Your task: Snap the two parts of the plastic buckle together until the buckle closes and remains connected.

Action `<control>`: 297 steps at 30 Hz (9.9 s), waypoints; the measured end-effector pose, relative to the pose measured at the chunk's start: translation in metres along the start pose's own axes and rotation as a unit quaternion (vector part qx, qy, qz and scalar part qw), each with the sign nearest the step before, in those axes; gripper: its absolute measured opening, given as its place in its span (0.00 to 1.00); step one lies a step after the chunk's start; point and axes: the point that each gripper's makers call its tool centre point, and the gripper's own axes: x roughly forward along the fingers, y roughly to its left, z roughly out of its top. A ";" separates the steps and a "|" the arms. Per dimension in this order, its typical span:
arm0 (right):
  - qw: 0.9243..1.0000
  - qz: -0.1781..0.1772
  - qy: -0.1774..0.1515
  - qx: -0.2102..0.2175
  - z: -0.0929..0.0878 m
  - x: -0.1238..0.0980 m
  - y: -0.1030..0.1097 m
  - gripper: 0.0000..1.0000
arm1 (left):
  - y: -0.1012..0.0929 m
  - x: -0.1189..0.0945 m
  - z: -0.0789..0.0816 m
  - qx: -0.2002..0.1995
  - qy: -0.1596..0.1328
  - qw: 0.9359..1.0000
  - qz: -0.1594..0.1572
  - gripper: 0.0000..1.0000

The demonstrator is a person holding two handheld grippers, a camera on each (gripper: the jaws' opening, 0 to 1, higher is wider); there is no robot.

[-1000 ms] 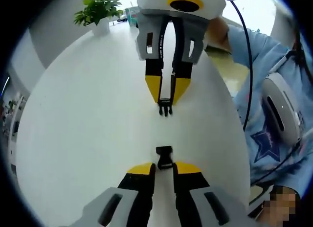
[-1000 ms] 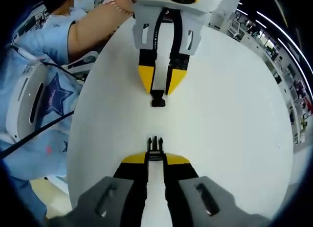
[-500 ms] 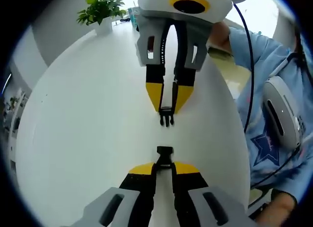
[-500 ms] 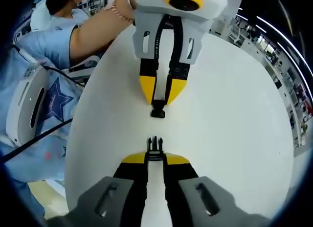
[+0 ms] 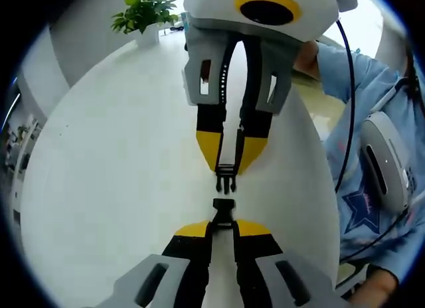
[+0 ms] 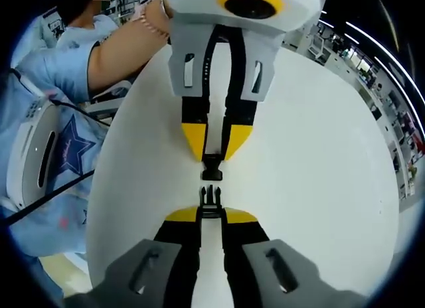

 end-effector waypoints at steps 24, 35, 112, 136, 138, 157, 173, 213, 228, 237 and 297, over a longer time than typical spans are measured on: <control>1.000 -0.002 0.002 -0.001 0.007 0.007 -0.004 0.11 | 0.004 -0.001 0.001 0.005 0.004 1.000 0.005 0.11; 0.999 0.013 0.015 -0.027 0.007 0.008 -0.002 0.09 | 0.002 0.000 0.001 0.011 -0.007 1.000 0.002 0.10; 0.999 0.007 0.017 -0.030 0.017 0.017 -0.001 0.08 | 0.006 0.007 0.005 0.019 -0.003 1.000 -0.023 0.08; 1.000 -0.019 -0.017 -0.013 0.013 0.016 -0.032 0.08 | 0.032 0.008 0.005 0.001 -0.035 0.999 -0.021 0.09; 1.000 -0.021 -0.017 -0.010 0.013 0.018 -0.035 0.08 | 0.036 0.008 0.005 0.001 -0.037 0.999 -0.021 0.09; 0.997 -0.023 -0.051 0.048 0.011 0.028 -0.070 0.09 | 0.069 0.009 0.007 -0.008 -0.045 0.999 -0.019 0.09; 0.995 -0.039 -0.057 0.065 0.006 0.029 -0.092 0.10 | 0.096 0.008 0.011 -0.015 -0.059 0.998 -0.017 0.09; 0.990 -0.048 -0.103 0.088 0.015 0.041 -0.163 0.12 | 0.150 0.013 0.012 -0.033 -0.070 0.997 0.006 0.10; 0.990 -0.047 -0.099 0.091 0.010 0.046 -0.177 0.12 | 0.172 0.012 0.010 -0.044 -0.074 0.996 0.017 0.10; 0.989 -0.054 -0.100 0.097 0.008 0.047 -0.190 0.12 | 0.180 0.013 0.016 -0.051 -0.085 0.994 0.035 0.10; 0.836 -0.386 -0.368 0.129 0.016 -0.201 -0.137 0.37 | 0.105 -0.207 0.025 -0.104 -0.418 0.790 0.437 0.38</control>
